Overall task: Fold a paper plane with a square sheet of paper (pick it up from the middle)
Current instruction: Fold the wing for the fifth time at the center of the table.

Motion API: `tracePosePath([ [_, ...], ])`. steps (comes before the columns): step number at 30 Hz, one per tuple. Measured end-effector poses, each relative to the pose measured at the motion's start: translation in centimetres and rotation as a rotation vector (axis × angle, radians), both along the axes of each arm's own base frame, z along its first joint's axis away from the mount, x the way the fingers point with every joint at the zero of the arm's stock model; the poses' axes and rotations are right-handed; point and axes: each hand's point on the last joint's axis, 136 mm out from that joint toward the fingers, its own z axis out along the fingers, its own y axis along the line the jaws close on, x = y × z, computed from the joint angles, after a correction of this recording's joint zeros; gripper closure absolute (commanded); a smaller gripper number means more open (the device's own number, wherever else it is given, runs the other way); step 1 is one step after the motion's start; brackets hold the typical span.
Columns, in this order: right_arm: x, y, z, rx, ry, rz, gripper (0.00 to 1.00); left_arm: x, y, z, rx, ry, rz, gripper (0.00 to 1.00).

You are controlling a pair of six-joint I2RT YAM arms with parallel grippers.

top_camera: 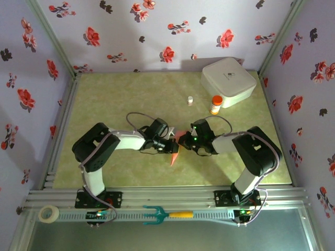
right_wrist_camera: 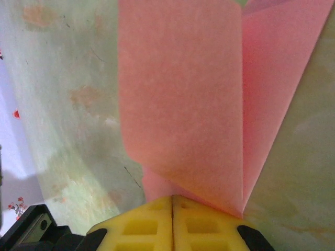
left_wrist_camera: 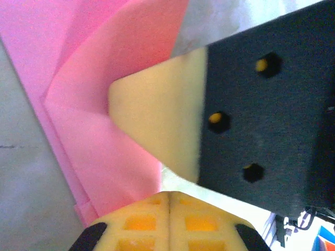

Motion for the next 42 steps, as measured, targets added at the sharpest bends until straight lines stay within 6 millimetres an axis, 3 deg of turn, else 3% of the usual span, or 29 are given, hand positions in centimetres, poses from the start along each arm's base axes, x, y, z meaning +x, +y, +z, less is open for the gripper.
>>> tracePosePath([
  [8, 0.0, -0.3, 0.7, -0.034, 0.022, -0.005, 0.87, -0.2, 0.5, -0.8, 0.0, -0.01, 0.007, 1.0],
  [15, 1.1, -1.0, 5.1, -0.035, -0.077, -0.019, 0.87, -0.5, 0.7, -0.7, -0.026, -0.045, -0.012, 1.0],
  [19, 1.2, -0.9, 6.3, -0.021, -0.111, -0.012, 0.91, -0.8, 0.9, -0.7, -0.031, -0.055, -0.028, 1.0],
  [24, 0.1, 0.0, 5.7, -0.024, -0.096, 0.031, 0.93, -0.9, 0.9, -0.7, -0.034, -0.059, -0.039, 1.0],
  [33, -1.5, 0.8, 1.7, -0.073, -0.014, 0.107, 0.93, -0.9, 0.9, -0.6, -0.036, -0.058, -0.039, 1.0],
  [37, -1.6, 0.6, 0.1, -0.111, 0.002, 0.136, 0.93, -0.9, 0.9, -0.7, -0.038, -0.059, -0.039, 1.0],
  [42, -0.7, 0.2, -0.1, -0.109, -0.001, 0.133, 0.92, -0.9, 1.0, -0.7, -0.04, -0.06, -0.039, 1.0],
])
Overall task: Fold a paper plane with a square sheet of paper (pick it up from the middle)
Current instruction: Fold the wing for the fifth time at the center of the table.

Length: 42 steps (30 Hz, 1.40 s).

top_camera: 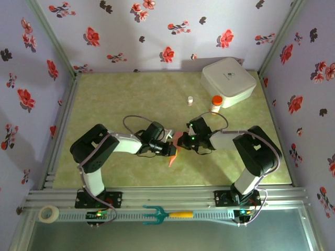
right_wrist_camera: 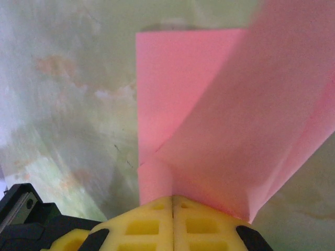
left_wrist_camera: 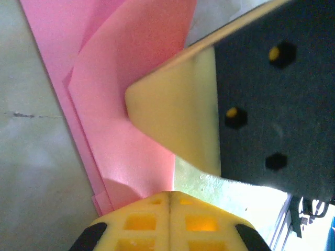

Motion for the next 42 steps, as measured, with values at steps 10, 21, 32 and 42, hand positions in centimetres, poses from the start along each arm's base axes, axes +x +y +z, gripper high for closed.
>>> tracePosePath([
  [10, 3.4, -2.2, 0.1, 0.018, 0.007, -0.093, 0.92, -0.1, 0.0, 0.0, -0.012, -0.003, -0.003, 1.0],
  [21, 5.9, -4.4, 0.1, 0.011, 0.001, -0.177, 0.92, -0.1, 0.0, 0.0, -0.025, -0.008, -0.005, 1.0],
  [32, 7.6, -6.9, 2.4, -0.019, -0.04, -0.249, 0.89, -0.1, 0.0, 0.0, -0.027, -0.009, -0.006, 1.0],
  [42, 4.7, -2.2, 5.5, 0.075, -0.116, -0.123, 0.91, -0.1, 0.0, 0.1, -0.029, -0.011, -0.006, 1.0],
])
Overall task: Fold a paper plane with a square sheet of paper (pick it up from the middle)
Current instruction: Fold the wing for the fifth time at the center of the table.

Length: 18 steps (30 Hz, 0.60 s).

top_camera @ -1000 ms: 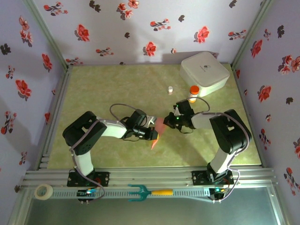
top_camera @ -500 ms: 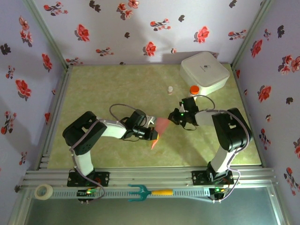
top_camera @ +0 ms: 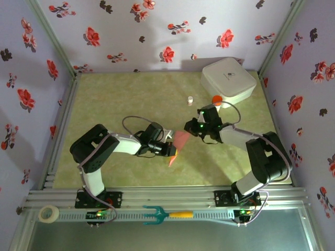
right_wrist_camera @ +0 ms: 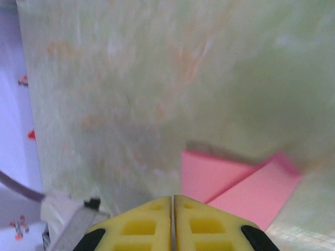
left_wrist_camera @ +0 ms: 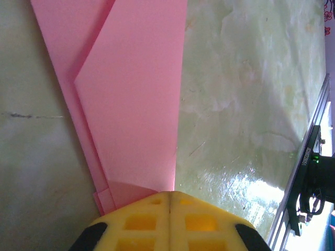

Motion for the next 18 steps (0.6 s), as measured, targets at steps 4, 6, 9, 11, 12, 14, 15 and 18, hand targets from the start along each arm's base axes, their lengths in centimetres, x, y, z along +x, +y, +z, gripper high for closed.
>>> tracePosePath([
  [4, -1.8, 1.3, -2.5, 0.027, 0.066, 0.04, 0.95, 0.0, 0.0, 0.0, 0.0, 0.0, 0.0, 1.0],
  [6, -2.0, 1.2, -3.9, 0.021, 0.102, 0.035, 0.97, 0.0, 0.0, 0.0, 0.0, 0.0, 0.0, 1.0],
  [9, -2.3, 0.9, -5.4, -0.006, 0.137, 0.025, 0.98, 0.0, 0.0, 0.0, 0.002, 0.001, 0.0, 1.0],
  [11, -2.2, 0.8, -5.5, -0.006, 0.133, 0.022, 0.98, 0.0, 0.0, 0.1, 0.002, 0.001, 0.001, 1.0],
  [12, -2.3, 0.8, -5.5, -0.004, 0.13, 0.022, 0.98, 0.0, 0.1, 0.1, 0.004, 0.002, 0.001, 1.0],
  [14, -2.2, 0.8, -5.5, -0.003, 0.127, 0.021, 0.98, -0.1, 0.2, 0.2, 0.01, 0.007, 0.002, 1.0],
  [15, -2.2, 0.8, -5.5, -0.003, 0.128, 0.021, 0.98, -0.2, 0.3, 0.2, 0.017, 0.011, 0.003, 1.0],
  [18, -2.2, 0.7, -5.6, -0.002, 0.125, 0.02, 0.98, -0.8, 1.1, 0.4, 0.049, 0.038, 0.013, 1.0],
])
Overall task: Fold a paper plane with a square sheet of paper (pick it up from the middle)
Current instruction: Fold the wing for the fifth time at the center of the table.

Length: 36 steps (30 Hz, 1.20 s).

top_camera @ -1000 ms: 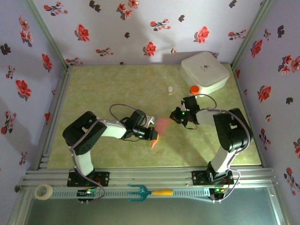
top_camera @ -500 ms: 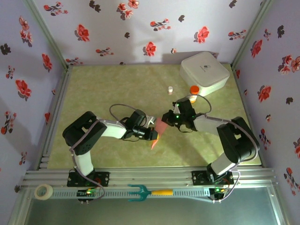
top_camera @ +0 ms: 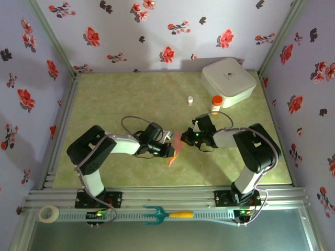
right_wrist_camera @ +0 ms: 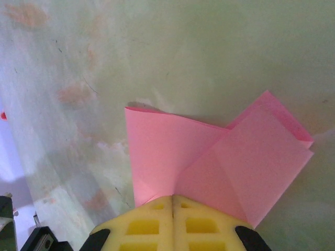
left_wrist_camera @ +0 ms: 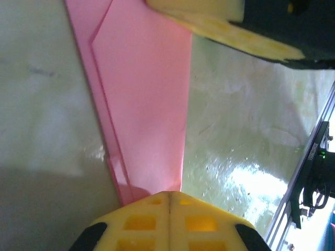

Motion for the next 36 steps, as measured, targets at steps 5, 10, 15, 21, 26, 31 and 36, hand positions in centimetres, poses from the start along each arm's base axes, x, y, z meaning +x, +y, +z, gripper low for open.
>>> tracePosePath([
  [5, 0.0, 0.0, 0.0, 0.001, -0.001, 0.0, 0.98, 0.3, -0.3, 2.8, -0.025, -0.008, 0.013, 0.99],
  [10, 0.0, 0.0, 0.0, 0.005, -0.007, -0.001, 0.98, 1.7, -2.3, 5.2, -0.081, -0.036, 0.013, 0.99],
  [15, 0.0, 0.0, 0.0, 0.008, -0.012, -0.002, 0.98, 1.9, -3.9, 4.1, -0.079, -0.001, -0.008, 0.98],
  [21, 0.0, 0.0, 0.0, 0.015, -0.008, -0.012, 0.98, 1.5, -4.3, 2.0, -0.024, 0.041, -0.018, 0.95],
  [26, 0.1, 0.0, 0.0, 0.02, -0.012, -0.014, 0.98, 1.5, -3.3, 0.2, 0.058, 0.046, -0.007, 0.94],
  [31, 0.1, 0.0, 0.0, 0.021, -0.014, -0.014, 0.98, 1.2, -2.7, -0.6, 0.091, 0.035, -0.011, 0.93],
  [36, 0.0, 0.0, 0.0, 0.021, -0.012, -0.013, 0.98, 0.5, -1.7, -0.4, 0.095, 0.016, -0.009, 0.91],
])
